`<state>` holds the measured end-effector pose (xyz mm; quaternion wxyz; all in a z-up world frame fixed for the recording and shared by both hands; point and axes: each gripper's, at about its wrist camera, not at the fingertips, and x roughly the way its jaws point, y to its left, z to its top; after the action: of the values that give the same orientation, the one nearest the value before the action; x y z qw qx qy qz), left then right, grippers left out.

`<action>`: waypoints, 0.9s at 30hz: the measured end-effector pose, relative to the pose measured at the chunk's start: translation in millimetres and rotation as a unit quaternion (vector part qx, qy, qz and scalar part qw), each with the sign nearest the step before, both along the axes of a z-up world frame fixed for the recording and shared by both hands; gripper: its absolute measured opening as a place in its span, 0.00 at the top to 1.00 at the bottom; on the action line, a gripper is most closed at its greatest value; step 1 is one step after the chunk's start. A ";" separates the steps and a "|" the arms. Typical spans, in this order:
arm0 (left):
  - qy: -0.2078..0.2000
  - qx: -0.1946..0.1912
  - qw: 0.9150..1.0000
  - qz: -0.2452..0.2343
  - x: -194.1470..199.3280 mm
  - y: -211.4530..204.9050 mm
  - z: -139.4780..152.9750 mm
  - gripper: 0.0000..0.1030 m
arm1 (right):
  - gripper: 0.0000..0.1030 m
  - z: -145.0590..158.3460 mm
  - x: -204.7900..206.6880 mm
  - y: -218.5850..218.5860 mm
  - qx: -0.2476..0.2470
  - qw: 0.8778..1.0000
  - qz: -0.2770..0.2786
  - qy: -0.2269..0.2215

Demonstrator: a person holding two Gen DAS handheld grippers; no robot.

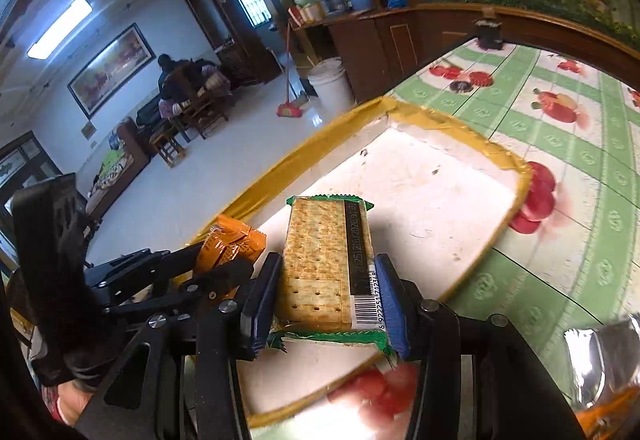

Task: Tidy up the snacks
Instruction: 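Place the orange bag and cracker pack into the yellow tray with both tools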

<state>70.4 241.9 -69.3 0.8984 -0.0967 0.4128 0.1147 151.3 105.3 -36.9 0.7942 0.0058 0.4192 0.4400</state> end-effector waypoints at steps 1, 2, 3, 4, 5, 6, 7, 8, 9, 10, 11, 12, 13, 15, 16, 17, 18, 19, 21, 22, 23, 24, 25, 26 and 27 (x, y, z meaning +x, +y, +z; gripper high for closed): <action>0.002 0.001 1.000 0.002 0.1 1.9 -1.2 0.60 | 0.54 -3.9 1.7 5.2 -0.004 1.000 0.001 0.002; 0.004 0.002 1.000 0.003 0.2 2.7 -2.0 0.60 | 0.54 -7.1 3.7 9.8 -0.006 1.000 0.003 0.005; 0.006 0.003 1.000 0.004 0.2 3.2 -2.8 0.60 | 0.54 -10.3 5.1 13.8 -0.009 1.000 0.005 0.007; 0.009 0.005 1.000 0.004 0.7 3.3 -4.6 0.60 | 0.54 -13.1 6.1 17.3 -0.013 1.000 0.005 0.008; 0.011 0.006 1.000 0.004 0.3 3.1 -5.2 0.60 | 0.54 -14.8 7.2 19.9 -0.016 1.000 0.007 0.007; 0.012 0.008 1.000 0.004 -0.2 2.3 -5.9 0.60 | 0.54 -17.4 8.0 22.7 -0.020 1.000 0.008 0.009; 0.014 0.010 1.000 0.005 0.1 1.9 -5.7 0.60 | 0.52 -19.2 9.4 23.9 -0.020 1.000 0.009 0.011; 0.015 0.013 1.000 0.006 -0.4 0.9 -6.2 0.60 | 0.52 -20.7 9.9 24.3 -0.020 1.000 0.008 0.012; 0.016 0.015 1.000 0.007 -1.5 0.1 -5.4 0.60 | 0.52 -21.2 10.0 23.5 -0.020 1.000 0.007 0.013; 0.017 0.016 1.000 0.009 -1.6 -0.6 -5.2 0.59 | 0.52 -21.3 9.8 22.1 -0.018 1.000 0.005 0.015; 0.017 0.018 1.000 0.013 -2.2 -1.1 -4.5 0.59 | 0.52 -21.1 9.7 19.8 -0.018 1.000 0.001 0.016; 0.017 0.018 1.000 0.014 -3.4 -1.0 -3.6 0.59 | 0.52 -20.5 10.1 16.9 -0.015 1.000 -0.003 0.016; 0.016 0.019 1.000 0.014 -4.3 -1.7 -2.0 0.59 | 0.52 -18.5 9.9 12.9 -0.010 1.000 -0.006 0.016; 0.013 0.025 0.999 0.017 -5.5 -4.5 1.6 0.57 | 0.52 -14.0 10.8 1.9 0.004 1.000 -0.016 0.019; 0.014 0.030 0.999 0.018 -5.3 -6.5 2.6 0.56 | 0.52 -10.5 10.4 -4.5 0.014 0.999 -0.020 0.021; 0.018 0.034 0.999 0.018 -4.4 -8.4 2.7 0.51 | 0.51 -6.6 10.2 -12.0 0.027 0.999 -0.025 0.025; 0.020 0.035 0.999 0.019 -3.7 -9.7 2.4 0.45 | 0.48 -3.5 9.9 -19.8 0.039 0.998 -0.029 0.028; 0.019 0.034 0.999 0.019 -3.6 -10.6 2.2 0.42 | 0.45 -0.3 9.6 -28.3 0.053 0.998 -0.034 0.031; 0.019 0.032 0.999 0.019 -3.4 -12.0 2.8 0.32 | 0.36 7.2 6.4 -44.1 0.073 0.996 -0.042 0.030; 0.019 0.033 0.999 0.021 -3.1 -13.2 3.4 0.29 | 0.35 11.1 3.9 -53.2 0.083 0.995 -0.046 0.027; 0.018 0.034 0.999 0.023 -3.9 -14.8 5.4 0.28 | 0.35 14.9 1.6 -61.1 0.090 0.994 -0.050 0.023; 0.016 0.032 0.999 0.023 -4.8 -16.9 7.9 0.28 | 0.35 18.5 -1.4 -71.7 0.097 0.993 -0.057 0.020; 0.010 0.028 0.999 0.019 -6.5 -19.4 11.1 0.28 | 0.35 23.2 -4.9 -80.9 0.103 0.993 -0.062 0.014; 0.004 0.024 1.000 0.016 -8.3 -22.8 14.3 0.28 | 0.35 26.6 -9.1 -92.1 0.107 0.992 -0.069 0.005; 0.000 0.021 1.000 0.011 -9.9 -27.3 17.5 0.28 | 0.35 30.0 -14.4 -105.7 0.108 0.991 -0.078 -0.006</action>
<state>60.5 214.6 -51.8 0.8989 -0.0824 0.4092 0.1332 136.9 -0.4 -7.0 0.8234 0.1219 0.3624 0.4193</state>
